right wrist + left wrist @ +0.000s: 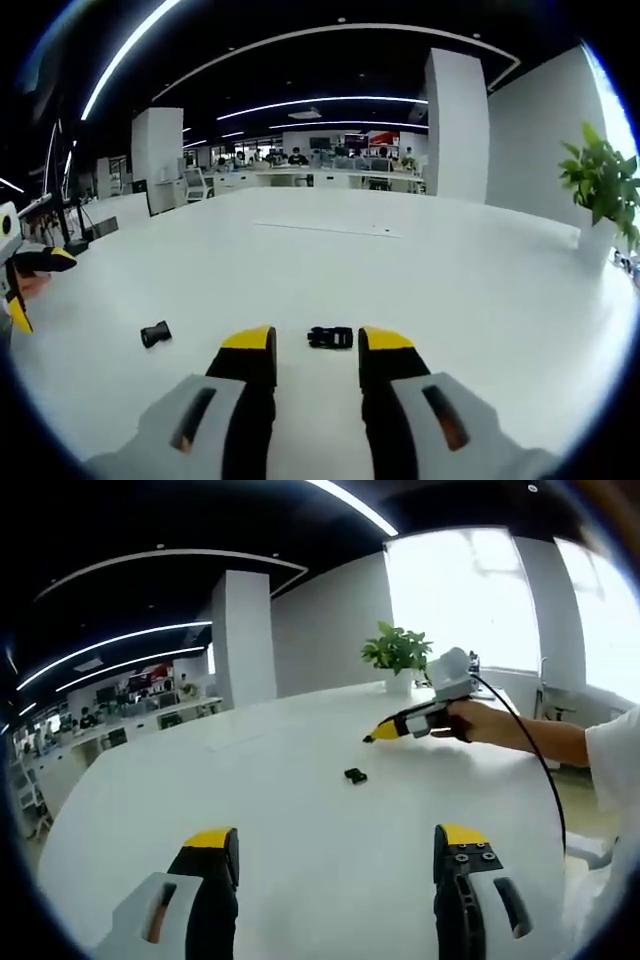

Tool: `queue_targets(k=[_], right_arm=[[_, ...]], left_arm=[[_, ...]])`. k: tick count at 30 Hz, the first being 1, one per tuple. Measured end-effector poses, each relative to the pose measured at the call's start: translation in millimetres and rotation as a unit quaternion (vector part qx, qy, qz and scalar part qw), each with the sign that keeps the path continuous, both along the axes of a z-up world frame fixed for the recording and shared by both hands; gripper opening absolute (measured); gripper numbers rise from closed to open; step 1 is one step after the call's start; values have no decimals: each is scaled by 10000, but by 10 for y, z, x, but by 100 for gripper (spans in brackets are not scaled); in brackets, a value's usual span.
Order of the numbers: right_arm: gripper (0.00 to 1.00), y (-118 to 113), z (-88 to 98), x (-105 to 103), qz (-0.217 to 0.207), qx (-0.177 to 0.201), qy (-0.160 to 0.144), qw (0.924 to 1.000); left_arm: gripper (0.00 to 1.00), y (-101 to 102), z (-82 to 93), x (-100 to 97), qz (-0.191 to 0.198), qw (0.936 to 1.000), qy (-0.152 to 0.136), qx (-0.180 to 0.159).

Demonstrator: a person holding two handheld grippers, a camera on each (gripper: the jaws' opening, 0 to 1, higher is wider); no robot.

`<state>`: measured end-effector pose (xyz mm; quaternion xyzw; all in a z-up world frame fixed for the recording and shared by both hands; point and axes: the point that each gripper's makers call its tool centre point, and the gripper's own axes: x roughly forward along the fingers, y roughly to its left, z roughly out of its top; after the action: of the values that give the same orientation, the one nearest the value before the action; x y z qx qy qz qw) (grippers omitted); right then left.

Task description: Snap the two parts of the plastic buckle together until the buckle closes and remains connected.

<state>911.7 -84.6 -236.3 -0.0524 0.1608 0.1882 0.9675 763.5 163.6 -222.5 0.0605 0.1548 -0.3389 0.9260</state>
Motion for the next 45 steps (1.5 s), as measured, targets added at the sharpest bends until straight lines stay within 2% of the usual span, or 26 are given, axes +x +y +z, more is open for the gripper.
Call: queue_targets(k=[4, 8, 13, 28, 36, 45], right_arm=[[33, 13, 16, -6, 73, 19, -9, 10000], [33, 42, 47, -23, 183, 124, -10, 9998], [35, 90, 83, -37, 381, 202, -20, 9991], [34, 133, 133, 0, 633, 294, -11, 9976], [34, 114, 175, 82, 726, 381, -35, 9966], [34, 80, 173, 85, 841, 518, -37, 9951]], left_arm=[[80, -32, -4, 60, -2, 10000, 45, -36], [80, -64, -55, 91, -34, 9999, 100, 93], [80, -127, -43, 118, -62, 9999, 85, -15], [78, -312, -140, 288, -76, 9998, 201, 40], [78, -400, -68, 321, -152, 9998, 101, 90], [77, -438, -12, 400, -171, 9998, 13, 106]])
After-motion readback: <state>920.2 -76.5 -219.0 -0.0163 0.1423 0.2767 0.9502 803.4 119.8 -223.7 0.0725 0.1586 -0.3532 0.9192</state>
